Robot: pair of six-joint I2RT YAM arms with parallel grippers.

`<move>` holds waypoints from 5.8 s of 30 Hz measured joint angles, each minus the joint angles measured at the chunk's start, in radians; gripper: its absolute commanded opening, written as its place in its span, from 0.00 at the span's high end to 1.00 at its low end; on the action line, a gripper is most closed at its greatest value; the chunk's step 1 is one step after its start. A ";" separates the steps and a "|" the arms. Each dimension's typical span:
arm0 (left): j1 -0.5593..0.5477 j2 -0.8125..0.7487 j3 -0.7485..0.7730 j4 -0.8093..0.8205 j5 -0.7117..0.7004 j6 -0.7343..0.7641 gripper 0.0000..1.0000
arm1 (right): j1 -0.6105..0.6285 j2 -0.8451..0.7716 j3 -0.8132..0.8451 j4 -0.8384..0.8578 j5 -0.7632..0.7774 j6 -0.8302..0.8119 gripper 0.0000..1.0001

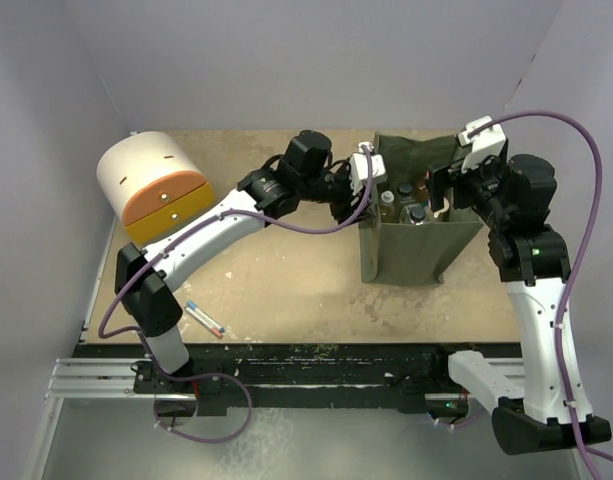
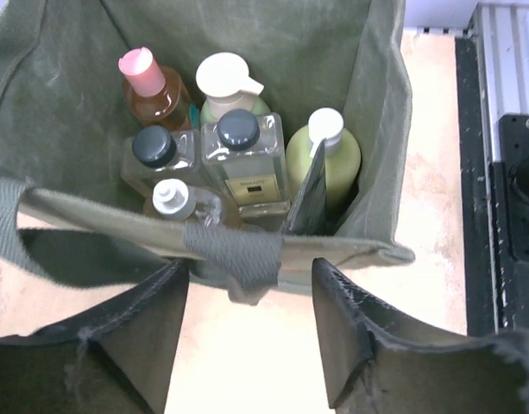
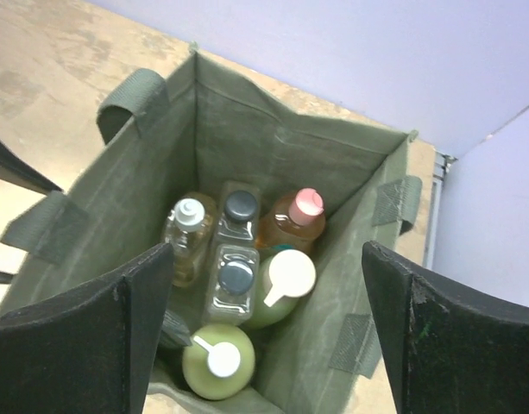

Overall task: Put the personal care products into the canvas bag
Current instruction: Place the care product in the canvas bag, then reset both arms

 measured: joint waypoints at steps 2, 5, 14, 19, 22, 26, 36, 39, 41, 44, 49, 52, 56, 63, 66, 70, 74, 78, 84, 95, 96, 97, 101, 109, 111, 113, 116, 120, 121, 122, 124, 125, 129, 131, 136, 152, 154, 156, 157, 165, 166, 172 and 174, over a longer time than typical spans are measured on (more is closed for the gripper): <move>0.000 -0.018 -0.012 -0.014 -0.013 0.041 0.24 | 0.000 0.000 0.000 -0.016 0.021 -0.001 0.04; 0.000 -0.064 -0.035 -0.042 -0.045 0.095 0.14 | 0.000 0.002 0.000 -0.048 0.049 -0.002 0.01; 0.020 -0.245 -0.117 -0.054 -0.206 0.182 0.01 | 0.000 0.043 0.029 -0.115 0.129 0.013 0.00; 0.076 -0.315 -0.150 -0.053 -0.319 0.161 0.01 | 0.000 0.032 0.029 -0.127 0.176 0.025 0.00; 0.138 -0.341 -0.176 -0.050 -0.394 0.126 0.01 | 0.000 0.023 0.029 -0.127 0.196 0.030 0.00; 0.206 -0.366 -0.237 -0.049 -0.559 0.095 0.01 | 0.000 0.036 0.044 -0.132 0.210 0.042 0.00; 0.321 -0.485 -0.380 -0.047 -0.690 -0.003 0.01 | -0.006 -0.002 0.043 -0.117 0.261 0.048 0.00; 0.383 -0.544 -0.403 -0.032 -0.678 -0.032 0.01 | -0.006 -0.021 0.038 -0.105 0.282 0.048 0.00; 0.397 -0.581 -0.431 -0.001 -0.675 -0.037 0.01 | -0.006 -0.020 0.038 -0.091 0.298 0.049 0.00; 0.402 -0.634 -0.495 0.048 -0.680 -0.037 0.01 | -0.006 -0.003 0.037 -0.068 0.328 0.049 0.00; 0.434 -0.682 -0.583 0.117 -0.729 -0.051 0.01 | -0.006 0.036 0.035 -0.027 0.343 0.049 0.00; 0.459 -0.709 -0.607 0.146 -0.731 -0.066 0.01 | -0.006 0.053 0.036 0.010 0.357 0.048 0.00; 0.498 -0.774 -0.634 0.163 -0.693 -0.082 0.01 | -0.006 0.060 0.036 0.055 0.356 0.048 0.00; 0.592 -0.870 -0.660 0.172 -0.595 -0.119 0.01 | -0.006 0.009 -0.007 0.113 0.343 0.049 0.00; 0.613 -0.888 -0.659 0.165 -0.577 -0.128 0.01 | -0.006 -0.024 -0.028 0.113 0.329 0.050 0.00; 0.628 -0.904 -0.659 0.152 -0.574 -0.142 0.01 | -0.006 -0.064 -0.037 0.113 0.328 0.050 0.00; 0.633 -0.920 -0.659 0.131 -0.575 -0.144 0.01 | -0.006 -0.108 -0.050 0.111 0.328 0.048 0.00; 0.634 -0.931 -0.653 0.108 -0.578 -0.145 0.01 | -0.006 -0.138 -0.059 0.097 0.328 0.047 0.00; 0.635 -0.946 -0.619 0.065 -0.616 -0.143 0.01 | -0.006 -0.164 -0.059 0.065 0.329 0.040 0.00; 0.635 -1.031 -0.611 -0.028 -0.549 -0.145 0.01 | -0.006 -0.221 -0.059 0.007 0.332 0.039 0.00; 0.635 -1.042 -0.619 -0.031 -0.544 -0.144 0.01 | -0.006 -0.227 -0.059 0.007 0.332 0.039 0.00; 0.635 -1.052 -0.626 -0.035 -0.539 -0.144 0.01 | -0.006 -0.233 -0.060 0.006 0.332 0.039 0.00; 0.636 -1.078 -0.631 -0.046 -0.533 -0.145 0.01 | -0.008 -0.244 -0.060 0.006 0.332 0.039 0.00; 0.650 -1.069 -0.630 -0.050 -0.578 -0.161 0.01 | -0.013 -0.229 -0.060 0.003 0.332 0.040 0.00; 0.656 -1.051 -0.616 -0.054 -0.593 -0.167 0.01 | -0.016 -0.223 -0.060 0.004 0.332 0.040 0.00; 0.665 -1.025 -0.595 -0.054 -0.603 -0.171 0.01 | -0.022 -0.216 -0.060 0.005 0.332 0.041 0.00; 0.675 -0.995 -0.571 -0.055 -0.606 -0.179 0.01 | -0.048 -0.206 -0.061 0.013 0.332 0.045 0.00; 0.685 -0.974 -0.565 -0.059 -0.603 -0.193 0.01 | -0.082 -0.203 -0.064 0.028 0.327 0.056 0.00; 0.688 -0.970 -0.565 -0.060 -0.599 -0.193 0.01 | -0.089 -0.204 -0.065 0.032 0.324 0.058 0.00; 0.689 -0.967 -0.565 -0.061 -0.596 -0.193 0.01 | -0.093 -0.204 -0.065 0.034 0.322 0.060 0.00; 0.694 -0.965 -0.565 -0.063 -0.591 -0.193 0.01 | -0.099 -0.204 -0.065 0.037 0.319 0.065 0.00; 0.695 -0.965 -0.565 -0.064 -0.590 -0.193 0.01 | -0.101 -0.204 -0.065 0.038 0.312 0.068 0.00; 0.701 -0.966 -0.565 -0.066 -0.588 -0.194 0.01 | -0.111 -0.203 -0.069 0.041 0.301 0.075 0.00; 0.701 -0.966 -0.565 -0.069 -0.584 -0.194 0.01 | -0.116 -0.203 -0.074 0.042 0.301 0.077 0.00; 0.701 -0.964 -0.555 -0.090 -0.568 -0.194 0.01 | -0.119 -0.200 -0.077 0.040 0.301 0.079 0.00; 0.701 -0.964 -0.552 -0.111 -0.553 -0.194 0.01 | -0.119 -0.200 -0.077 0.040 0.301 0.082 0.00; 0.701 -0.964 -0.552 -0.111 -0.553 -0.195 0.01 | -0.119 -0.200 -0.077 0.040 0.301 0.082 0.00; 0.703 -0.964 -0.552 -0.112 -0.553 -0.194 0.01 | -0.120 -0.200 -0.077 0.040 0.301 0.082 0.00; 0.704 -0.964 -0.552 -0.112 -0.553 -0.195 0.01 | -0.120 -0.200 -0.077 0.040 0.301 0.082 0.00; 0.708 -0.964 -0.545 -0.119 -0.553 -0.196 0.01 | -0.120 -0.195 -0.077 0.039 0.298 0.082 0.00; 0.708 -0.964 -0.542 -0.119 -0.553 -0.197 0.01 | -0.120 -0.195 -0.077 0.039 0.297 0.082 0.00; 0.711 -0.965 -0.535 -0.120 -0.553 -0.204 0.01 | -0.122 -0.196 -0.077 0.039 0.297 0.082 0.00; 0.712 -0.965 -0.536 -0.120 -0.553 -0.210 0.01 | -0.124 -0.196 -0.077 0.039 0.297 0.082 0.00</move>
